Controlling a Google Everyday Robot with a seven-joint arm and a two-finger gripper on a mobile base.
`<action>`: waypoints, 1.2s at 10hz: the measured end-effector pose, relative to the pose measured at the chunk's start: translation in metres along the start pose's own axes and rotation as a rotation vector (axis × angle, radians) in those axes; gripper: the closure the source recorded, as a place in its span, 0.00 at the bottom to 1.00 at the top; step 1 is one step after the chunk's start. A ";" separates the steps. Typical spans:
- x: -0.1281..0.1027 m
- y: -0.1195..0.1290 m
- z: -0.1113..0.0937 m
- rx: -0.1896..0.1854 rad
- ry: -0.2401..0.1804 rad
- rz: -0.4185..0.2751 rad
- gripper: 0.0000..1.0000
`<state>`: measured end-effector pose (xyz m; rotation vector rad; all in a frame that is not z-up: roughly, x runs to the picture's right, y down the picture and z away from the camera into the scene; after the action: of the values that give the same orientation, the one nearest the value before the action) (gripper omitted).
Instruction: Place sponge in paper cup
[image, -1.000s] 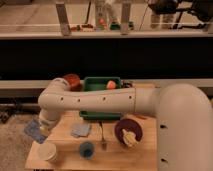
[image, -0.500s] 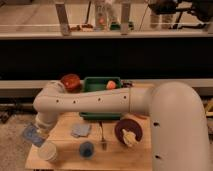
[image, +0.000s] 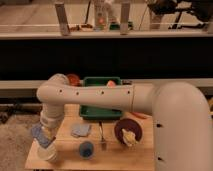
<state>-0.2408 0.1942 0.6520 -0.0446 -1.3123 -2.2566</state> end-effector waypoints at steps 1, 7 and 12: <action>-0.002 -0.001 0.002 0.024 -0.033 0.010 1.00; -0.032 0.002 0.013 0.239 -0.088 -0.006 1.00; -0.029 0.002 0.029 0.300 -0.163 -0.040 1.00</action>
<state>-0.2216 0.2294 0.6615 -0.0985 -1.7397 -2.1000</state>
